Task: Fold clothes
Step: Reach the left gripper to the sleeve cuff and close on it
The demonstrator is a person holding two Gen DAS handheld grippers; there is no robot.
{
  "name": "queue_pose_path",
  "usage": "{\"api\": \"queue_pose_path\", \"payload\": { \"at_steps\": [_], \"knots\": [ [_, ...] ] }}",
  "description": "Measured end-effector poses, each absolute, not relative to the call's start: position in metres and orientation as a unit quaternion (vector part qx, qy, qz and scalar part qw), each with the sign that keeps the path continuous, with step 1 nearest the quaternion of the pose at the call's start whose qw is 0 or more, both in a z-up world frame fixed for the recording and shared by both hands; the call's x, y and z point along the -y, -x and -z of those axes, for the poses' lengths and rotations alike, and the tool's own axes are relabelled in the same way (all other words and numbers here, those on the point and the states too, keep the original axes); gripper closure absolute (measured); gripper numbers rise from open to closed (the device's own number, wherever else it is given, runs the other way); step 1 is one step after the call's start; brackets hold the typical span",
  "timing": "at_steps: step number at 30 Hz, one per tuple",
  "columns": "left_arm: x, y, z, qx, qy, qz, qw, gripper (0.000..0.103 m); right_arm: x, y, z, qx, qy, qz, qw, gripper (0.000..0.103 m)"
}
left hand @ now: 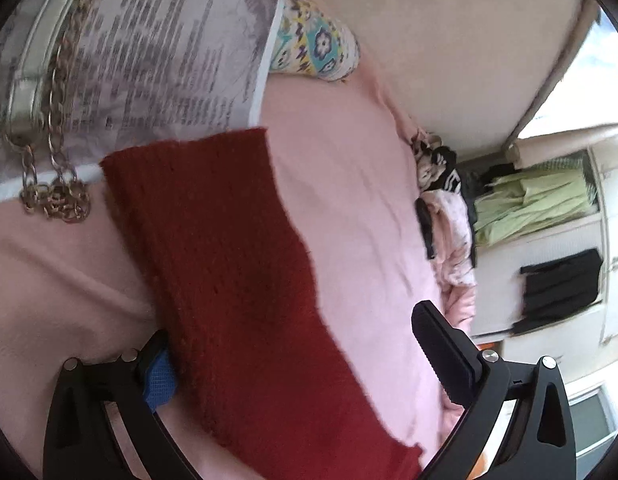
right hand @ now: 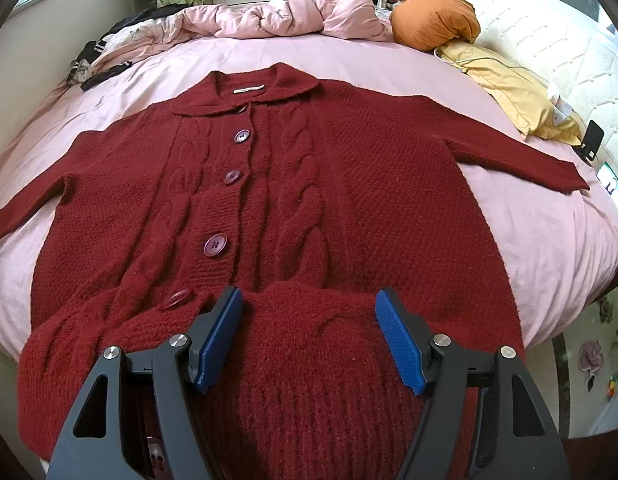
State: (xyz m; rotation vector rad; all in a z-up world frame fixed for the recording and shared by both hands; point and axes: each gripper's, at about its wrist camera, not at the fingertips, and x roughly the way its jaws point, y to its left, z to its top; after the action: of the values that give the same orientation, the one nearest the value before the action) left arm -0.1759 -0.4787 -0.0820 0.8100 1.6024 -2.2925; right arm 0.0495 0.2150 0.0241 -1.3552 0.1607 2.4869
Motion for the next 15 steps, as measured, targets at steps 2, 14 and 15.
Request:
{"api": "queue_pose_path", "payload": {
  "at_steps": [2,14,15],
  "knots": [
    [0.472,0.179,0.082,-0.524,-0.27,0.799,0.12,0.001,-0.214,-0.049,-0.024,-0.055,0.473,-0.866,0.152,0.034],
    [0.443,0.207,0.065,-0.368,-0.354,0.839,0.187,0.065,-0.214,-0.049,-0.025,-0.053,0.473,-0.866,0.152,0.034],
    [0.435,0.211,0.057,-0.319,-0.372,0.849,0.198,0.094,-0.214,-0.049,-0.025,-0.053,0.473,-0.866,0.152,0.034]
  ]
}}
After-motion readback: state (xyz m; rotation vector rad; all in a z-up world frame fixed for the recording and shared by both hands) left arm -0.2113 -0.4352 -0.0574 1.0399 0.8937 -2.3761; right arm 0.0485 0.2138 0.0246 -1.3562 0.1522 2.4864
